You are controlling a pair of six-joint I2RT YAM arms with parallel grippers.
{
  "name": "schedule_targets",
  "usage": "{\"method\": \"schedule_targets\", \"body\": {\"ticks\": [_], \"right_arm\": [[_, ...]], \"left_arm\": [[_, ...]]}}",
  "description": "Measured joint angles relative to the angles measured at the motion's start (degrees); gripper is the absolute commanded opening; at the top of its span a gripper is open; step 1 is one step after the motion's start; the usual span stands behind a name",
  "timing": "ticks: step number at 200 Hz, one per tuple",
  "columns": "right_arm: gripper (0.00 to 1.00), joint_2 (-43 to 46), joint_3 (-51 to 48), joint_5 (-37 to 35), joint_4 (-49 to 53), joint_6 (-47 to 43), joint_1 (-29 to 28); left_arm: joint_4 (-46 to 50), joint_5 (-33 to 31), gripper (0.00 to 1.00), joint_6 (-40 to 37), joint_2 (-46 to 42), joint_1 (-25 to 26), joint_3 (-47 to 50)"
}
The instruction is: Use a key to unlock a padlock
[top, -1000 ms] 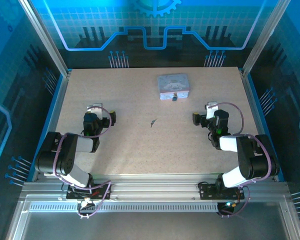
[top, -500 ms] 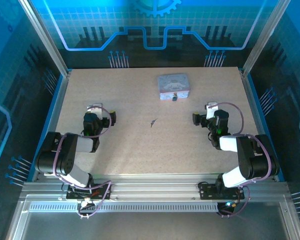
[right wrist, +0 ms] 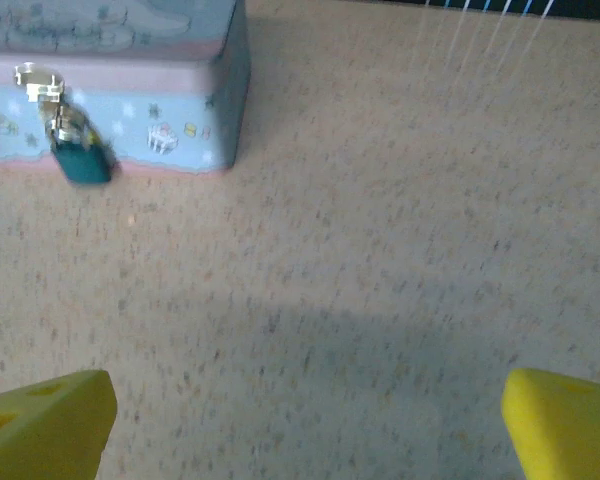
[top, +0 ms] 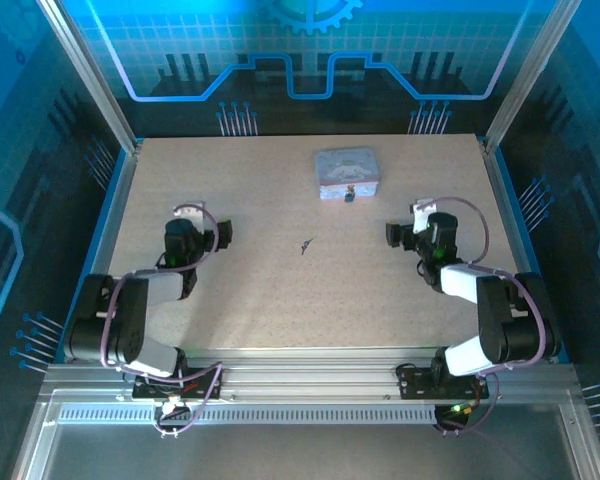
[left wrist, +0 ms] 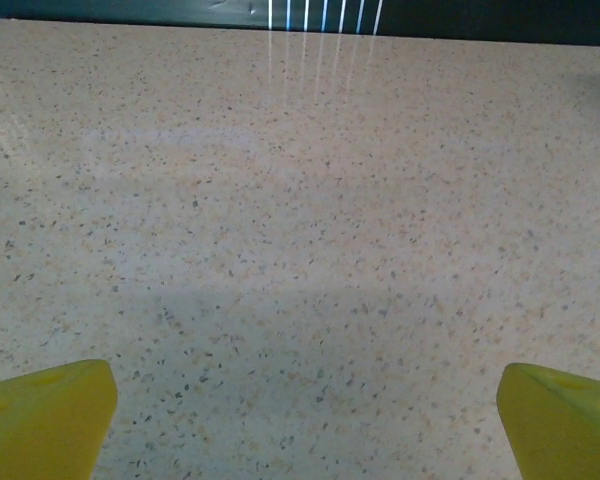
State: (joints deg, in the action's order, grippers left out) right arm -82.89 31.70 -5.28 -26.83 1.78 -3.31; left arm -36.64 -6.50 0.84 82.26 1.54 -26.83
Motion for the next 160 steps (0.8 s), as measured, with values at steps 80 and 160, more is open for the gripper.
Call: {"method": "schedule_targets", "body": {"ticks": [80, 160], "right_arm": [[0.72, 1.6, 17.6, 6.7, 30.7, 16.7, -4.6], [0.7, -5.8, 20.0, 10.9, 40.8, 24.3, -19.0]], "left_arm": [[39.5, 7.4, 0.58, 7.9, 1.9, 14.6, -29.1], [53.9, 16.5, 0.49, 14.1, 23.0, 26.5, -42.3]]}}
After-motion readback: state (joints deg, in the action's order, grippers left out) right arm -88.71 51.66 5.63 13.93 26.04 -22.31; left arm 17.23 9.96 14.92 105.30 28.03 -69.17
